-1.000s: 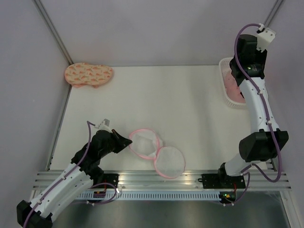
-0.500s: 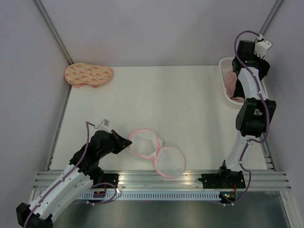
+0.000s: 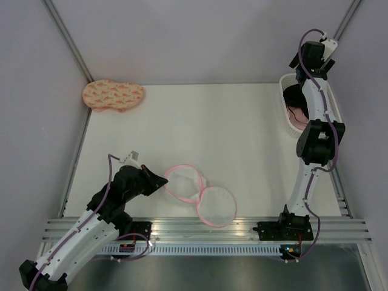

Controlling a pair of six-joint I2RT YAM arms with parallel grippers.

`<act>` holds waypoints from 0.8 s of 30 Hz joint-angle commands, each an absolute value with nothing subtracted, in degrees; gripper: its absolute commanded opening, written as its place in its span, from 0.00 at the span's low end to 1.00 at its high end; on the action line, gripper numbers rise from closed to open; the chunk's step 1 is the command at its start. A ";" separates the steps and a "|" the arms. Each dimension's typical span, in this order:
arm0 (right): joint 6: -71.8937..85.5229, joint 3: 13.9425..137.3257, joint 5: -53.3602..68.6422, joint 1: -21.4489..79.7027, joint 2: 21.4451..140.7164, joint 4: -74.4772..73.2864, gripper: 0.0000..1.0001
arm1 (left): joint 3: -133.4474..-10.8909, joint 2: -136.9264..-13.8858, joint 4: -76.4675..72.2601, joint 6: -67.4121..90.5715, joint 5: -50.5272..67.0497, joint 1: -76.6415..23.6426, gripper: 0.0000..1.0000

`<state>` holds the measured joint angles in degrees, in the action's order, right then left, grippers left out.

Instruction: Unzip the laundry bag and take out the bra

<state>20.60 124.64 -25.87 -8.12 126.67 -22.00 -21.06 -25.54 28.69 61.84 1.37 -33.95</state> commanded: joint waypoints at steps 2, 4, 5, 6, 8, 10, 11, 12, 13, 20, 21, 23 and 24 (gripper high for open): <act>21.36 126.13 -18.64 -7.47 117.88 -24.43 0.98 | -23.20 -26.10 28.74 60.64 0.18 -34.28 0.06; 21.01 120.96 -15.49 -6.16 111.29 -24.44 0.98 | -23.11 -26.02 28.65 60.65 0.26 -34.28 0.04; 20.66 118.41 -10.34 -5.63 108.66 -24.35 0.98 | -23.12 -25.93 28.65 60.64 0.18 -34.28 0.04; 20.57 112.91 -9.15 -3.97 103.06 -24.69 0.98 | -23.12 -25.84 28.65 60.64 0.26 -34.28 0.03; 20.74 106.38 -7.22 -1.07 97.24 -24.70 0.98 | -22.94 -25.40 28.65 60.64 -1.22 -34.28 0.02; 21.35 96.71 -7.20 5.95 89.06 -25.22 0.98 | -23.03 -25.22 28.56 60.82 -1.84 -34.28 0.02; 22.40 93.29 -8.25 8.59 86.34 -25.31 0.98 | -22.94 -25.31 28.65 60.73 -1.93 -34.28 0.02; 23.11 85.94 -8.78 14.01 81.18 -25.05 0.98 | -23.03 -25.14 28.57 60.82 -2.11 -34.28 0.02; 25.99 82.04 -9.05 16.76 78.60 -24.96 0.98 | -23.03 -24.96 28.65 60.82 -2.11 -34.28 0.02; 39.78 52.94 -14.84 36.36 61.19 -29.69 0.98 | -20.57 -15.92 37.00 68.63 -11.41 -34.28 0.02; 41.21 51.52 -15.38 40.65 58.56 -31.36 0.98 | -19.35 -13.12 37.61 70.64 -12.99 -34.28 0.02; 43.67 47.66 -12.58 43.93 56.17 -31.12 0.98 | -18.20 -11.17 38.32 72.76 -14.23 -34.28 0.02; 46.38 46.51 -11.52 46.82 54.68 -30.68 0.98 | -17.24 -10.29 38.84 75.56 -15.20 -34.28 0.02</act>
<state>37.60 48.66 -11.92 41.65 60.20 -29.91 -19.44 -12.40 35.44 67.90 -9.56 -34.15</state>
